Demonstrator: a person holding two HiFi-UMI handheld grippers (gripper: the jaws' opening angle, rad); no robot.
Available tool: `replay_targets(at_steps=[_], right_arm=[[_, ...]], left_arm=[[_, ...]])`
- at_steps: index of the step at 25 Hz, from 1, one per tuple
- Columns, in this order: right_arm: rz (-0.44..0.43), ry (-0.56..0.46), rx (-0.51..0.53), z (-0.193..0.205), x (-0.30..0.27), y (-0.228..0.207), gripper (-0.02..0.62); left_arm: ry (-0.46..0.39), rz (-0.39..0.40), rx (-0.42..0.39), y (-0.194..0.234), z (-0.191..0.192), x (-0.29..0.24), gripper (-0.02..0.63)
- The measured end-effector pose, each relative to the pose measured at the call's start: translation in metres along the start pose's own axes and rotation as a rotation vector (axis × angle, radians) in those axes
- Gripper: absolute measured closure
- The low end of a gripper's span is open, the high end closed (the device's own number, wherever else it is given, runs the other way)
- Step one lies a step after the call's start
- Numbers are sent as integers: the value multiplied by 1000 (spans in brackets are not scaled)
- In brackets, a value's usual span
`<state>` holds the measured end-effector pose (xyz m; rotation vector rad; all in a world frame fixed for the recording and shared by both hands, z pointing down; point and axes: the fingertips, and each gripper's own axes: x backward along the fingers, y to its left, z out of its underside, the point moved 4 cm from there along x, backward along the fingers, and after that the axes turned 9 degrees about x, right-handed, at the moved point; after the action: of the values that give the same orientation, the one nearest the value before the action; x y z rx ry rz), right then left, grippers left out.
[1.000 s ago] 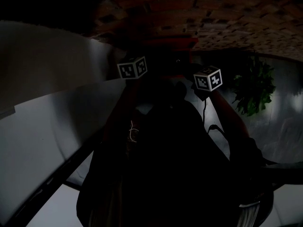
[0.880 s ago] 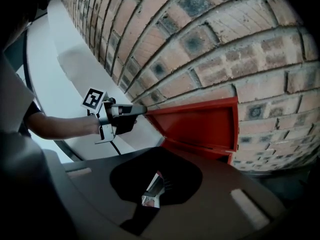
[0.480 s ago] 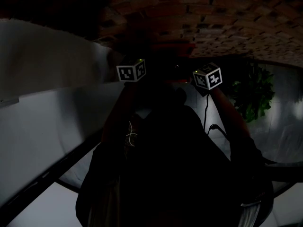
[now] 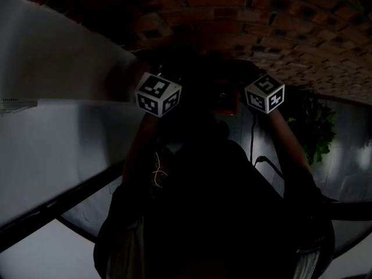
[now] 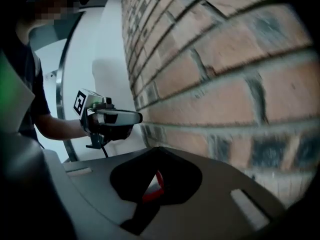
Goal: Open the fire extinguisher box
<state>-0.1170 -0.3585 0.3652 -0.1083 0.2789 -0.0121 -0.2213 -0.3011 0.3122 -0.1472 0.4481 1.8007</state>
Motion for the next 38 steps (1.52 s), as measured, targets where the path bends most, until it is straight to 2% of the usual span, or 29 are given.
replay_targets(at_steps=[5,11,19,24,30,34,38], right_arm=[[-56,-109,81,-59,2,21,597],[-92,-173,152,-103,7,41,597],[-67,-188,196,-121,4,66,597],[-27,-202,196,-124,5,85,597],[33,-237,211,-139,7,110,595],[40,-221,220,-144,2,128,597],[46,-197,233,-143,-3,140,597]], left_arm=[[-131,31,-85,-19,-57,35,606],[-210,11,-126,-23,-87,66,605],[-228,-4,-150,-23,-84,93,604],[-255,44,-196,-32,-77,110,604],[-295,95,-163,-30,-66,132,606],[-282,136,-151,-26,-56,144,606],[-303,149,-117,-19,-51,149,606]])
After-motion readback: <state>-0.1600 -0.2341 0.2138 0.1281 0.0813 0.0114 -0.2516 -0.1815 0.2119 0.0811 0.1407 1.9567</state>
